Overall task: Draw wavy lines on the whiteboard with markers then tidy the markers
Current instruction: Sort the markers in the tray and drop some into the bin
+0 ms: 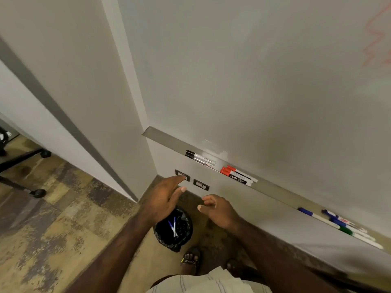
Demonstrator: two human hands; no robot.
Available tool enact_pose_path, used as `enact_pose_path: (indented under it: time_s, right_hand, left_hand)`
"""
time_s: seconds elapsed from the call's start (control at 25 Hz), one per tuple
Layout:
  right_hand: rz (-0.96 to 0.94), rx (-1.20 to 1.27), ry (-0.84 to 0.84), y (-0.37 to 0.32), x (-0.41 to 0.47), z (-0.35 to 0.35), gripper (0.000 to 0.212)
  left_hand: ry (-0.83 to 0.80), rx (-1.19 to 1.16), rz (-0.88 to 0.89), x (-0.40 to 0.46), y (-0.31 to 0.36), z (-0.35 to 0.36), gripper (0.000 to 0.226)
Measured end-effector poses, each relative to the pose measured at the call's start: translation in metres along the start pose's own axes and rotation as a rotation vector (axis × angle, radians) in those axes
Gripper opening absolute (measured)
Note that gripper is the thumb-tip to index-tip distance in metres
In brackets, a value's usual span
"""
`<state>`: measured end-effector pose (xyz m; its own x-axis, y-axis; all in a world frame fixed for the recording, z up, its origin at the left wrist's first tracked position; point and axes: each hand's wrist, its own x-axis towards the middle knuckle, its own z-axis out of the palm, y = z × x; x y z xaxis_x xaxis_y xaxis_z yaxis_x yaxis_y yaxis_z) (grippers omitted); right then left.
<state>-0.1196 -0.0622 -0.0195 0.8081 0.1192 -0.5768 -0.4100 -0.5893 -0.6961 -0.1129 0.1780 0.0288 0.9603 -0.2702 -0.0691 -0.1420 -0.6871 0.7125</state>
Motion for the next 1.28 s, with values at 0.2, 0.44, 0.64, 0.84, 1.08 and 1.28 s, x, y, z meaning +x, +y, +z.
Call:
enact_pose_path:
  time_s: [0.2, 0.44, 0.64, 0.84, 1.08, 1.28]
  right_hand:
    - [0.024, 0.136, 0.212, 0.029, -0.032, -0.039, 0.04]
    - [0.056, 0.218, 0.463, 0.088, -0.077, -0.101, 0.04]
    - [0.104, 0.23, 0.594, 0.149, -0.117, -0.155, 0.039]
    - [0.176, 0.179, 0.661, 0.205, -0.144, -0.2, 0.041]
    - [0.223, 0.153, 0.672, 0.247, -0.154, -0.251, 0.044]
    - [0.188, 0.164, 0.679, 0.263, -0.151, -0.272, 0.044]
  left_hand:
    - [-0.139, 0.0, 0.106, 0.035, 0.045, 0.039, 0.053]
    - [-0.286, -0.022, 0.256, 0.072, 0.115, 0.116, 0.05]
    - [-0.369, 0.028, 0.351, 0.088, 0.181, 0.194, 0.048]
    - [-0.474, 0.103, 0.33, 0.101, 0.238, 0.271, 0.051]
    - [-0.548, 0.244, 0.332, 0.125, 0.275, 0.332, 0.05]
    - [-0.558, 0.463, 0.385, 0.14, 0.284, 0.354, 0.044]
